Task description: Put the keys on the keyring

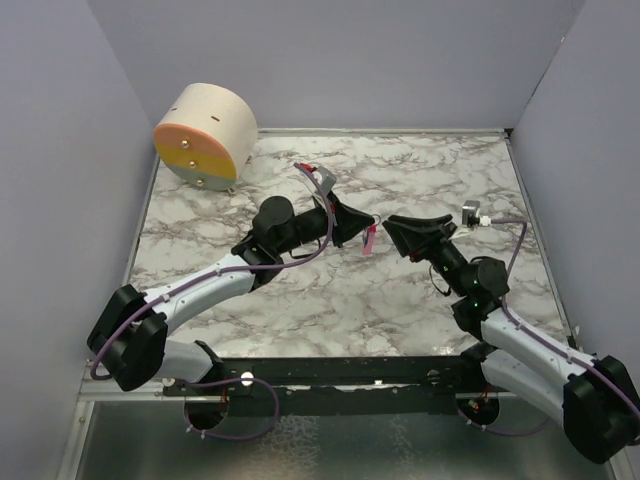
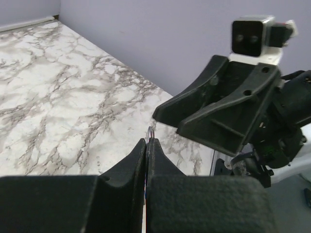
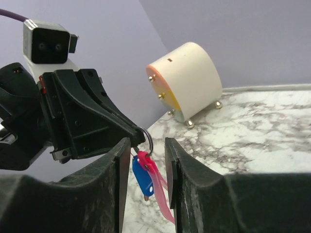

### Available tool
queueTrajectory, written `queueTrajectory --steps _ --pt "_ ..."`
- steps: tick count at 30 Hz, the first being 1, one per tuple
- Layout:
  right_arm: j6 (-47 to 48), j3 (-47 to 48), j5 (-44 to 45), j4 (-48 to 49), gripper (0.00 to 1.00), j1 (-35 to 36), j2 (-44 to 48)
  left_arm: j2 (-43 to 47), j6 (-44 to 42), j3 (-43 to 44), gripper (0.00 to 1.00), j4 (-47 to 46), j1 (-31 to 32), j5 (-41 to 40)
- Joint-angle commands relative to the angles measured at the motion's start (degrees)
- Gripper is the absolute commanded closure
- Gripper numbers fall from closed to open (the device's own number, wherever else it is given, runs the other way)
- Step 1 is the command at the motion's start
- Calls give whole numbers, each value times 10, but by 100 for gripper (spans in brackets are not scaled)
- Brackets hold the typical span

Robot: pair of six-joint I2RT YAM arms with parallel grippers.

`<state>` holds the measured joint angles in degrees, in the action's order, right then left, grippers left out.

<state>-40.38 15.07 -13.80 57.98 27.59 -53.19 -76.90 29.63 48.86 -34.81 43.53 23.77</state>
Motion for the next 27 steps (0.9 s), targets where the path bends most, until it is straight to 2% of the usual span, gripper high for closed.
queueTrajectory --steps 1,6,11,17,27 --pt "97 38 28 -143 64 -2 55 24 -8 -4 100 34 2 -81" --pt "171 74 4 -238 62 -1 58 18 -4 12 100 79 10 -142" --pt "192 85 0 -264 62 -1 31 5 -6 41 100 134 23 -208" --pt "200 105 -16 -291 61 -1 -8 -27 -18 122 100 248 47 -295" --pt "194 110 -37 -284 59 0 -12 -55 5 166 100 302 61 -328"
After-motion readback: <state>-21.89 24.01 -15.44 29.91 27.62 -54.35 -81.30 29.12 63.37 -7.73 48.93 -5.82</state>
